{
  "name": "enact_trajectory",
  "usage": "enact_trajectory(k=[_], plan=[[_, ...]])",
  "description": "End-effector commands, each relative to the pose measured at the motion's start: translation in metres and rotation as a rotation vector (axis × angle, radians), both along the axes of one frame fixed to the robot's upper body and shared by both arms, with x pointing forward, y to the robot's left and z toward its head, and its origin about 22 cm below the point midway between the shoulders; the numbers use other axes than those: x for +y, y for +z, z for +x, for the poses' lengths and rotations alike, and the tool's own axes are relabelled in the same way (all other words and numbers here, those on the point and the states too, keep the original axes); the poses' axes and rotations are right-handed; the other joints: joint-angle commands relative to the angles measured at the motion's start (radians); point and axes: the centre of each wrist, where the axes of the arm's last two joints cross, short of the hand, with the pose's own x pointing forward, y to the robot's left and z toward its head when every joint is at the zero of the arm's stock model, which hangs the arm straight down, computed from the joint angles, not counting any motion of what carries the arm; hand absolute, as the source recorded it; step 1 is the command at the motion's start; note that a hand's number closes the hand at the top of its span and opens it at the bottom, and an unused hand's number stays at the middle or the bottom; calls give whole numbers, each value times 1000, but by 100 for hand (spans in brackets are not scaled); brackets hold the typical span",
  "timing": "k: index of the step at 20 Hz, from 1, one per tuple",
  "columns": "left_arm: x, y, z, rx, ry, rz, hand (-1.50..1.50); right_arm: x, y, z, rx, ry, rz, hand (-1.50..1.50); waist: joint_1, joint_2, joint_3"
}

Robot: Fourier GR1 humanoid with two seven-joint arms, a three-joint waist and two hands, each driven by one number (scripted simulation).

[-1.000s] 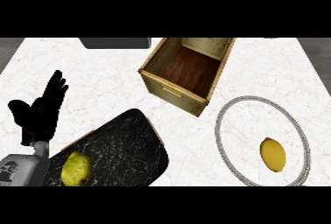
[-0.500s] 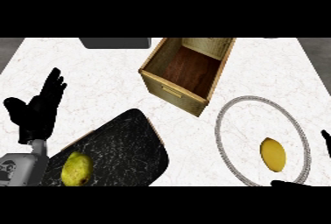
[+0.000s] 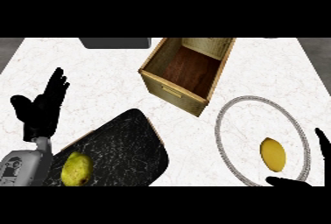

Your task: Pick the lemon from the placemat and place it in the basket

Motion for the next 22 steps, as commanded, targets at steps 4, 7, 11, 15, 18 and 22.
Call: enact_trajectory(k=[4,7,11,15,18,22], plan=[[-3,15,-10,-17,-2,2,0,7,1,1,8,-4,3,-150,2,-1,0],[2,4,-2,6,1,7,0,-3,-16,17,17,-22,11,-150,2,0,0],[10,12,-29,3,3,10,0,11,-33,20,64,-43,-29,-150,7,0,0],[-11,11,-11,4,8,14,0,7,-51,20,67,-31,-38,-150,3,0,0],[3,16,6,-5,-15,-10,0,11,-45,7,69,-32,-25,-150,-1,0,0],[-1,3,3,12,10,-1,0,18,-52,35,94,-14,-22,-150,2,1,0]])
